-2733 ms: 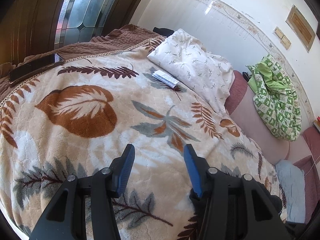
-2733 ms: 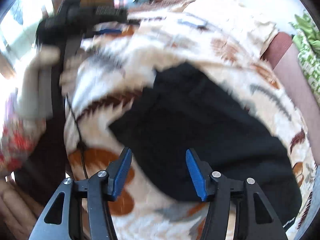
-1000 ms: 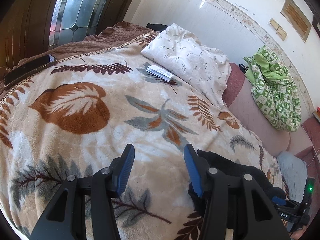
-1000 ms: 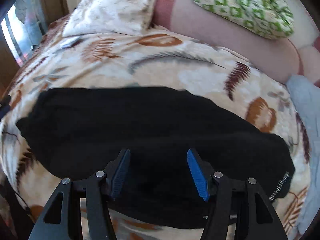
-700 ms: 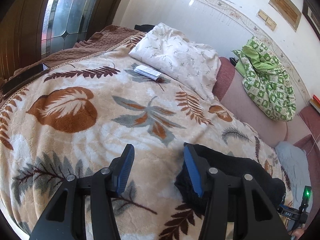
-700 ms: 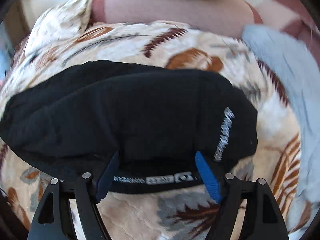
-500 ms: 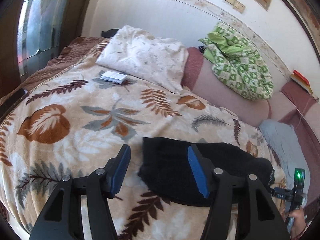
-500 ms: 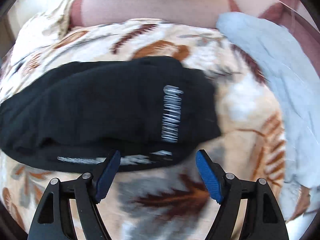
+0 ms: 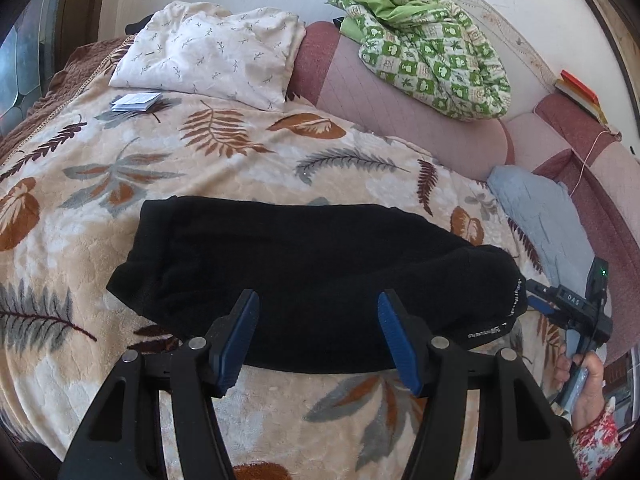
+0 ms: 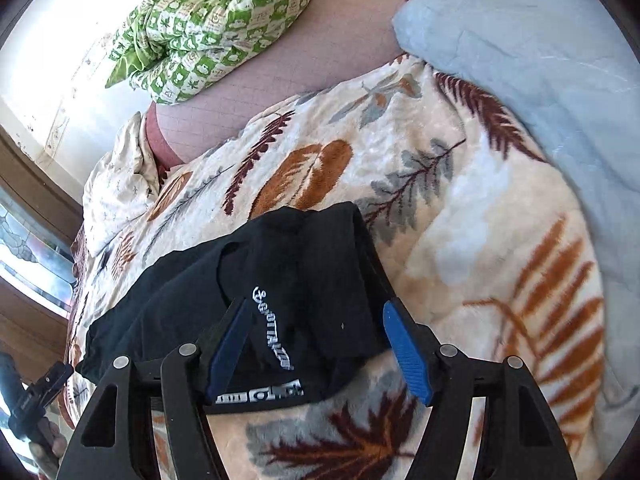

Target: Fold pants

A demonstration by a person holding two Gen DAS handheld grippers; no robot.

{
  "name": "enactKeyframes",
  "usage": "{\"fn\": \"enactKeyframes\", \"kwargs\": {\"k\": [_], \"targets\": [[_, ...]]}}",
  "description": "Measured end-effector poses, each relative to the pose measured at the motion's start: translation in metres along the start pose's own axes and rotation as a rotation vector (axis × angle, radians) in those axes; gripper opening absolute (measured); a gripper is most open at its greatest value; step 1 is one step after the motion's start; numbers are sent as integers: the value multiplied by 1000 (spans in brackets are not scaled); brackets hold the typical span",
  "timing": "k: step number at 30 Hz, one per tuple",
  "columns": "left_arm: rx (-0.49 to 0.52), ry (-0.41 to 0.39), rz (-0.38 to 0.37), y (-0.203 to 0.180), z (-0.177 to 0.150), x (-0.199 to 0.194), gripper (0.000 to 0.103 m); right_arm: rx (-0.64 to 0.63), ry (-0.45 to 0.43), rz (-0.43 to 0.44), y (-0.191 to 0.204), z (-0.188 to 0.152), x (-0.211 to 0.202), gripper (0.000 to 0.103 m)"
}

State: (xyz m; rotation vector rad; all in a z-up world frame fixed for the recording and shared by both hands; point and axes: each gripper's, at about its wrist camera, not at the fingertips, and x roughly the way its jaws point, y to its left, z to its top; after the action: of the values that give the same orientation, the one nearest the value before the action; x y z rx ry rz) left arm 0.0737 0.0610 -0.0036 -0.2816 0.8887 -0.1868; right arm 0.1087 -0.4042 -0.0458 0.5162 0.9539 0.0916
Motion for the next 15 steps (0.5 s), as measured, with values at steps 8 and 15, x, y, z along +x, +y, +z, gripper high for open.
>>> {"fn": "enactKeyframes", "kwargs": {"k": [8,15], "targets": [[-26,33,25,1,-3,3,61,-66,70,15,3,-2,16,37],[1,35,40,-4,-3,5,61,-86,62,-9,-6,-2,-27,3]]}}
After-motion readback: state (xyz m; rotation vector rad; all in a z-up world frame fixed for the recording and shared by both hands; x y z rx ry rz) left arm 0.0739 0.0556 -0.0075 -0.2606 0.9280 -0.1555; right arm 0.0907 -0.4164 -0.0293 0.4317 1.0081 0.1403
